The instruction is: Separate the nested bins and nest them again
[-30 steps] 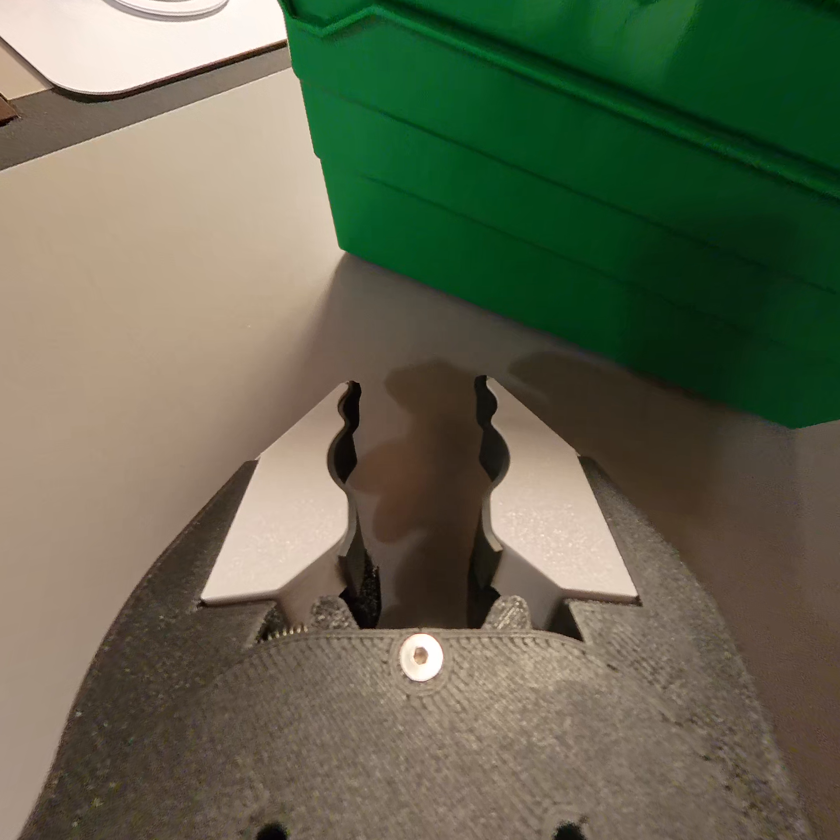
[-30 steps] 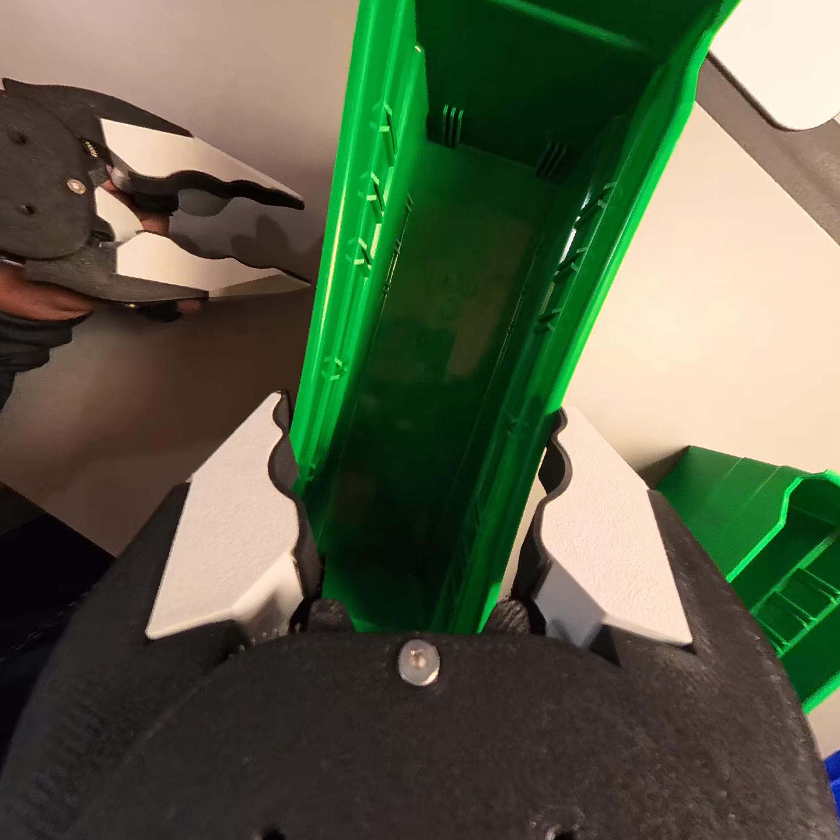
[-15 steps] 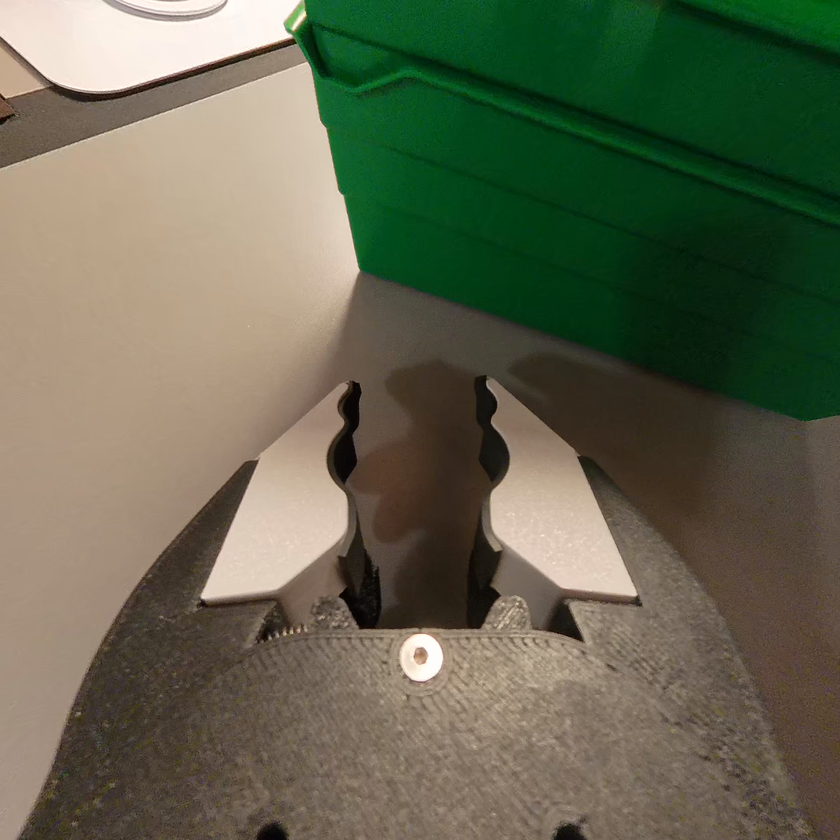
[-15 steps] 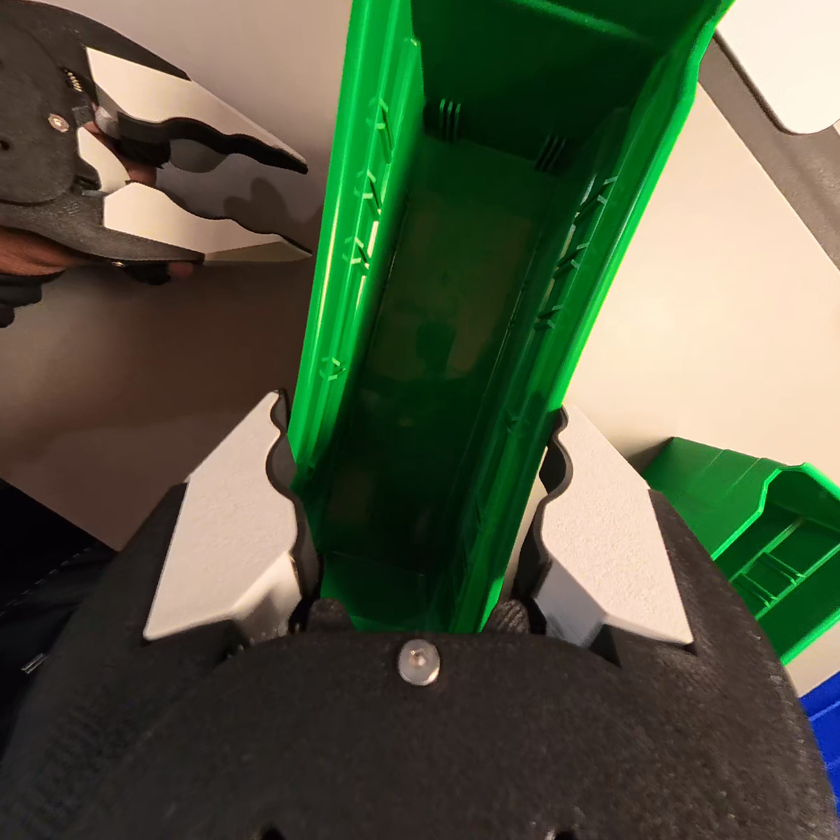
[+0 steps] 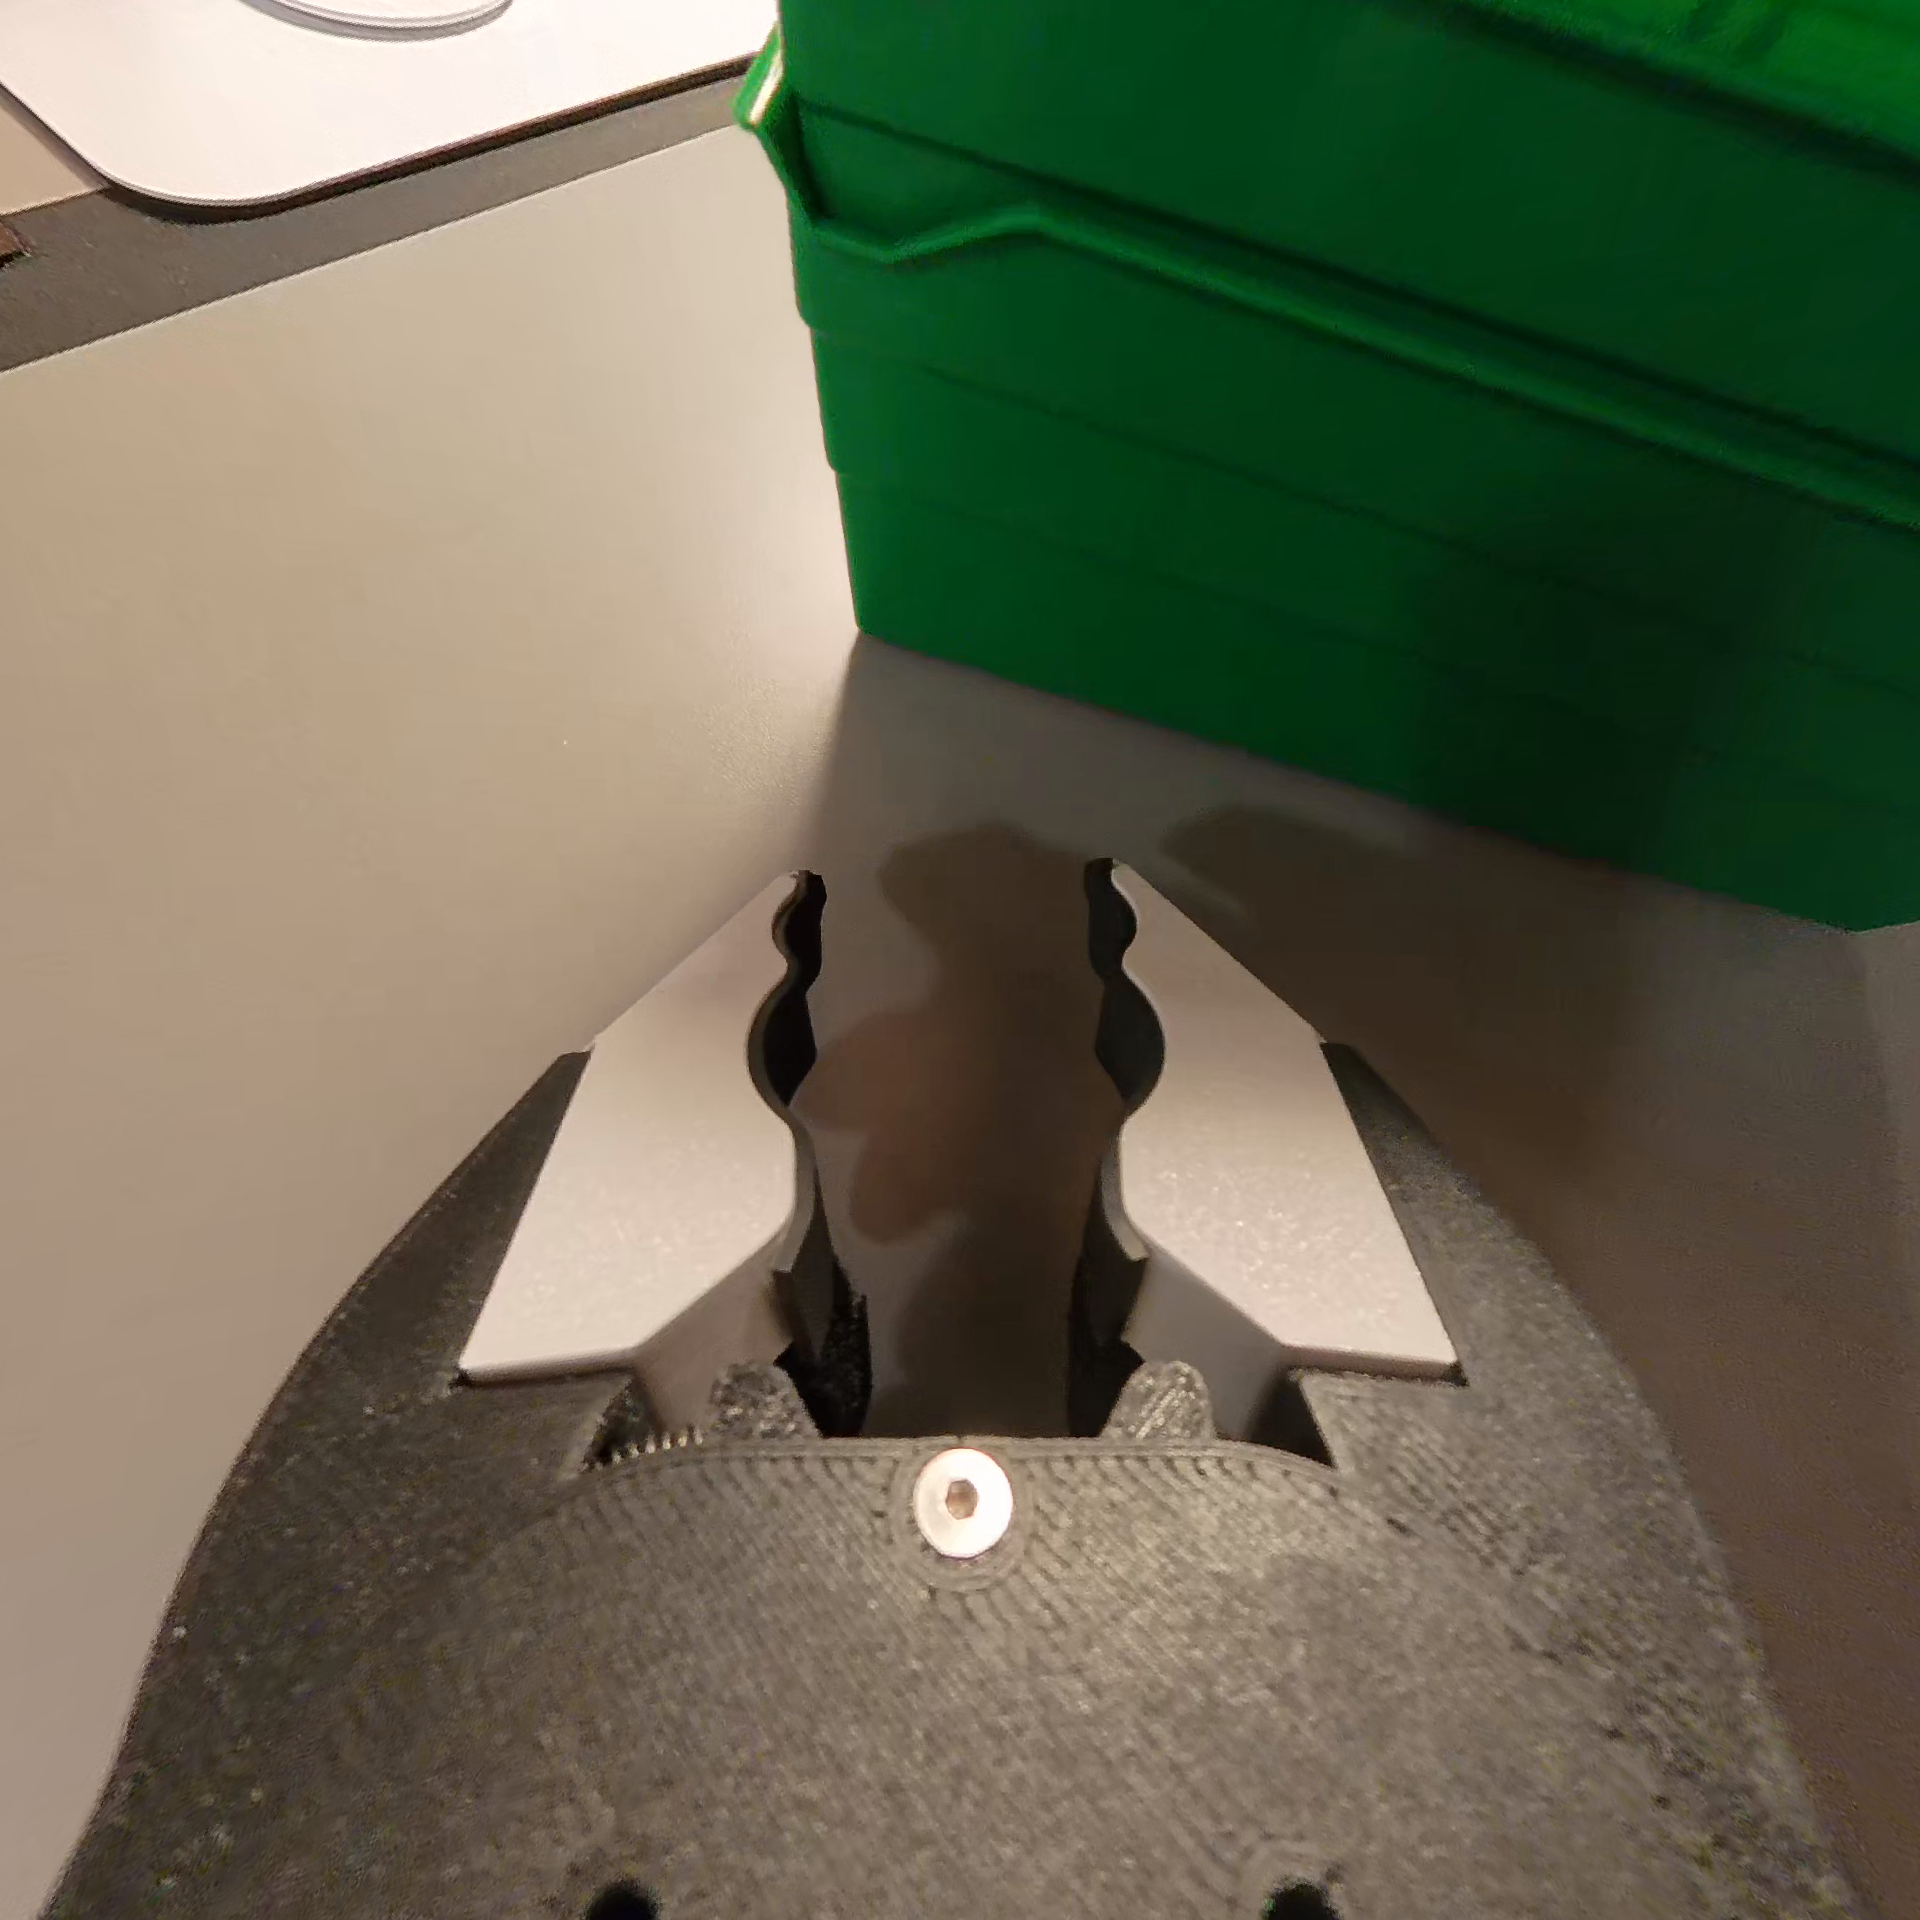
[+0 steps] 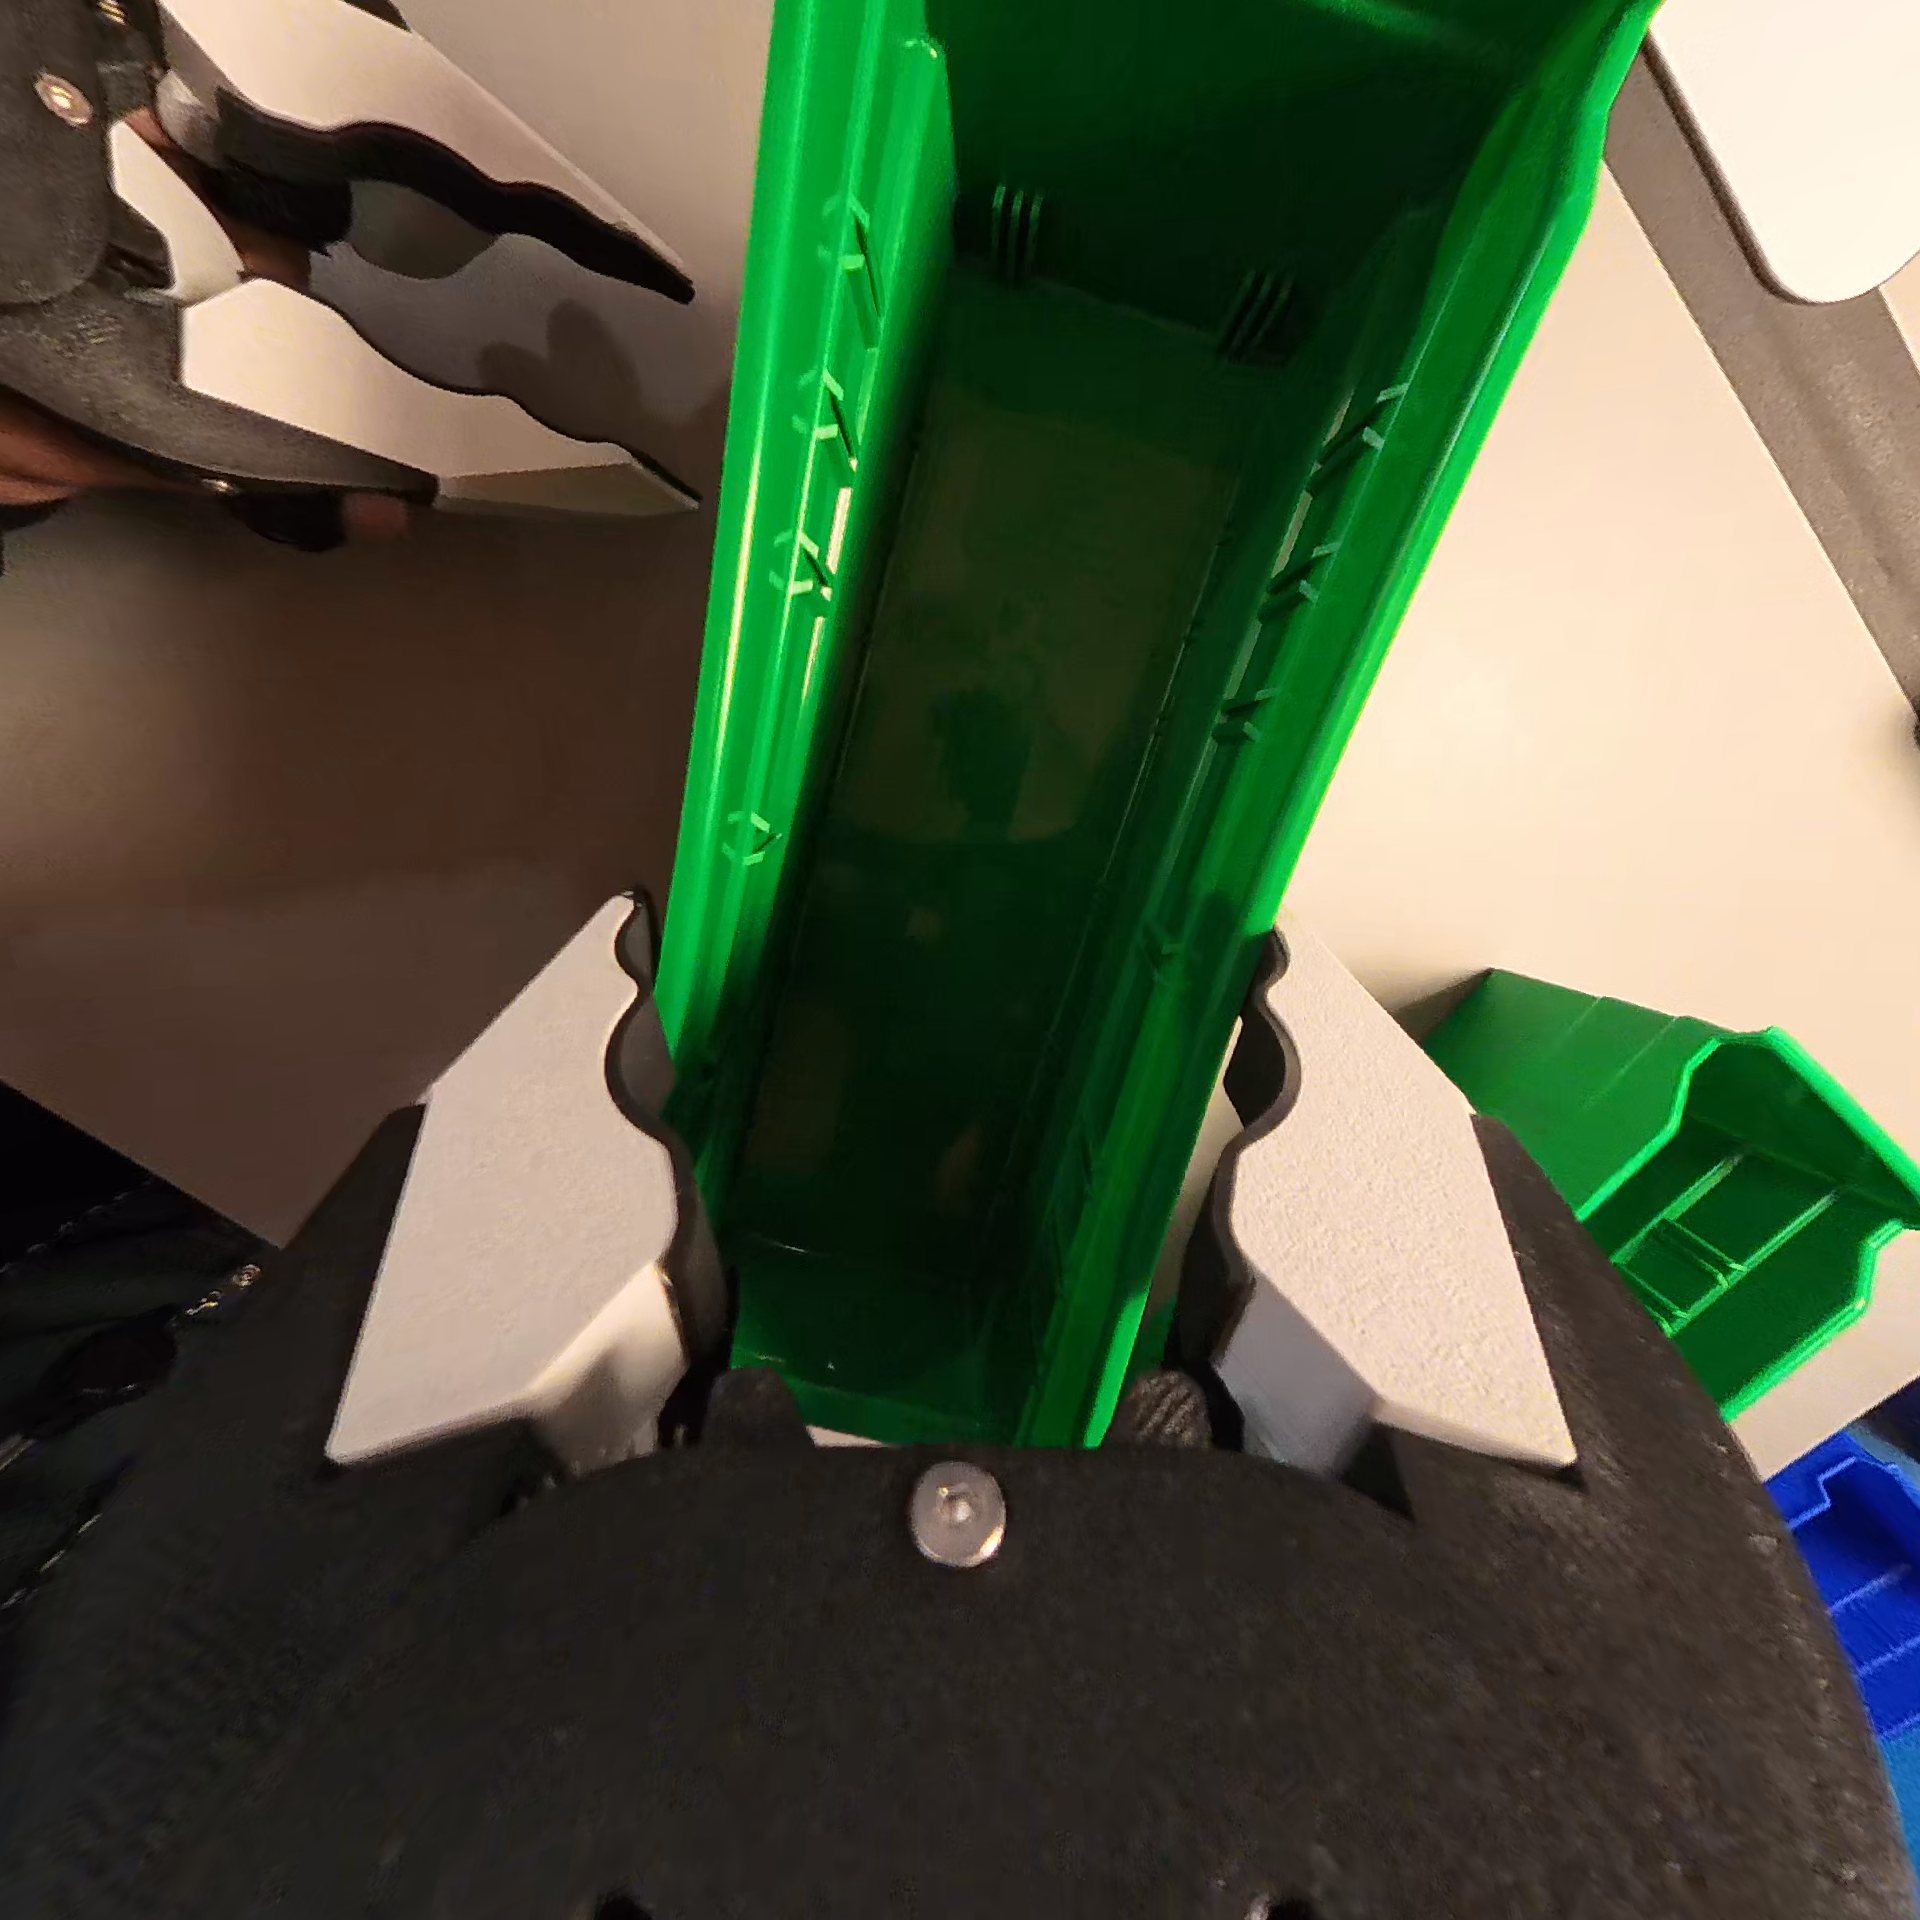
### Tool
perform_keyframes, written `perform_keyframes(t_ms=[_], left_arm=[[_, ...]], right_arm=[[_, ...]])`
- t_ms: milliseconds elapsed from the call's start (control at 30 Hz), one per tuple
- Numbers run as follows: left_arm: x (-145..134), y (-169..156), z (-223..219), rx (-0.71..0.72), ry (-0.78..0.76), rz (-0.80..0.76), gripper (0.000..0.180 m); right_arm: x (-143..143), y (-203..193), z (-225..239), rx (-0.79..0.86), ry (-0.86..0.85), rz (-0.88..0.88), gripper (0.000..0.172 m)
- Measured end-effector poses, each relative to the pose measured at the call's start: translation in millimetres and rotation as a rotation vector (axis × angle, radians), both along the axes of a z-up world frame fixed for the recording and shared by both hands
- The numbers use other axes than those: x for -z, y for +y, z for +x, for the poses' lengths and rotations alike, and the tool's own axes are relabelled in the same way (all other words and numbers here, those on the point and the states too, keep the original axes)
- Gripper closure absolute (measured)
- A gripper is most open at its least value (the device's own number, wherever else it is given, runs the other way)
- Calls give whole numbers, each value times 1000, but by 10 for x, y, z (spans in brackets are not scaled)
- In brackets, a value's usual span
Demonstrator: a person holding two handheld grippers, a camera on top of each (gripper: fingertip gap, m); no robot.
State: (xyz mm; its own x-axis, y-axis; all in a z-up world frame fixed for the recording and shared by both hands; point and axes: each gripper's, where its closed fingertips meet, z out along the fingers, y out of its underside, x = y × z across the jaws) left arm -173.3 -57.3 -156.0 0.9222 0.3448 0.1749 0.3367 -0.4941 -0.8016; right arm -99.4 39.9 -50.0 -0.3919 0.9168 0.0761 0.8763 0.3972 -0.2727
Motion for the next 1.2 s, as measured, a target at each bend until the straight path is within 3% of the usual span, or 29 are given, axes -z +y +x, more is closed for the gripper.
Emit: perform_keyframes(t_ms=[567,1200], left_arm=[[-14,-8,-15,-5,-30,23,129],[-15,-7,-19,-7,-41,28,129]], right_arm=[[-50,9,140,-9,51,-134,63],[-107,56,243,-36,57,-57,62]])
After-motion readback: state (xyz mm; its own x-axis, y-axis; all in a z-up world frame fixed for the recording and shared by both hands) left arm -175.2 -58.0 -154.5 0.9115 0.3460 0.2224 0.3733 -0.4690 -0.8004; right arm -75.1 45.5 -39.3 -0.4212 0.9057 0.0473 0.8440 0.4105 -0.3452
